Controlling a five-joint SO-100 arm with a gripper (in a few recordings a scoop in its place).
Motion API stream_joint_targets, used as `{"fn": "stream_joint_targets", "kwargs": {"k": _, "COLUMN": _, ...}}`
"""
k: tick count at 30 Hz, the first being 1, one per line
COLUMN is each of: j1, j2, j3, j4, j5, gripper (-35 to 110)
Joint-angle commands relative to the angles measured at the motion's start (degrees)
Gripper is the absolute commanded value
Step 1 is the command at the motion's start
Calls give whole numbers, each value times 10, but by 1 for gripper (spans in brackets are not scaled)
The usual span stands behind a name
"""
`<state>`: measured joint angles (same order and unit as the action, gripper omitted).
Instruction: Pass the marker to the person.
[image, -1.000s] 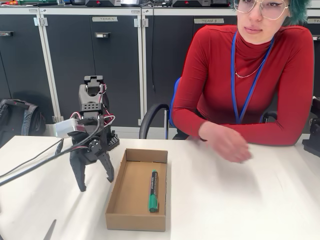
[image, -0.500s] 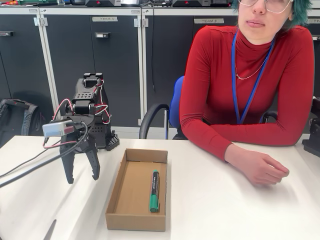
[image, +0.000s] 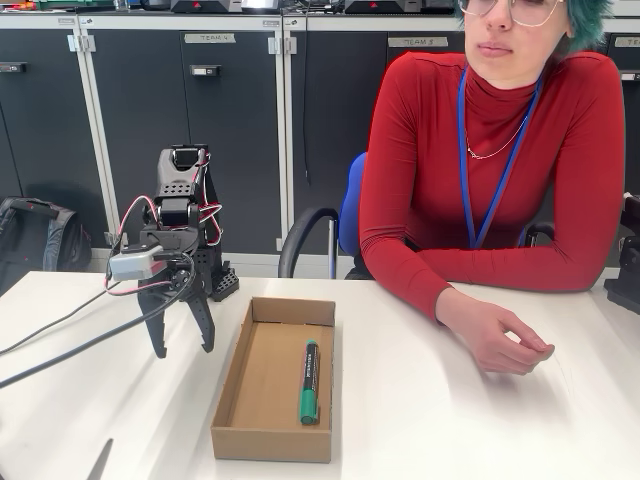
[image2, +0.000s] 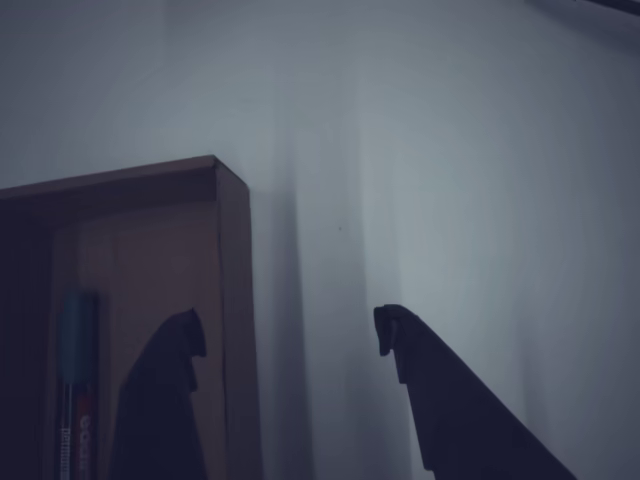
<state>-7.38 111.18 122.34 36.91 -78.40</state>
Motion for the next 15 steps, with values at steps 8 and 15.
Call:
{"fn": "stream_joint_targets", "kwargs": {"k": 8, "j1": -8, "j2": 60, "j3": 11, "j4": 18, "j5": 0, "gripper": 38}}
{"fn": "stream_joint_targets", "kwargs": {"k": 15, "j1": -7, "j2": 63, "j3": 17, "j4": 11, "j5": -3, "gripper": 38}}
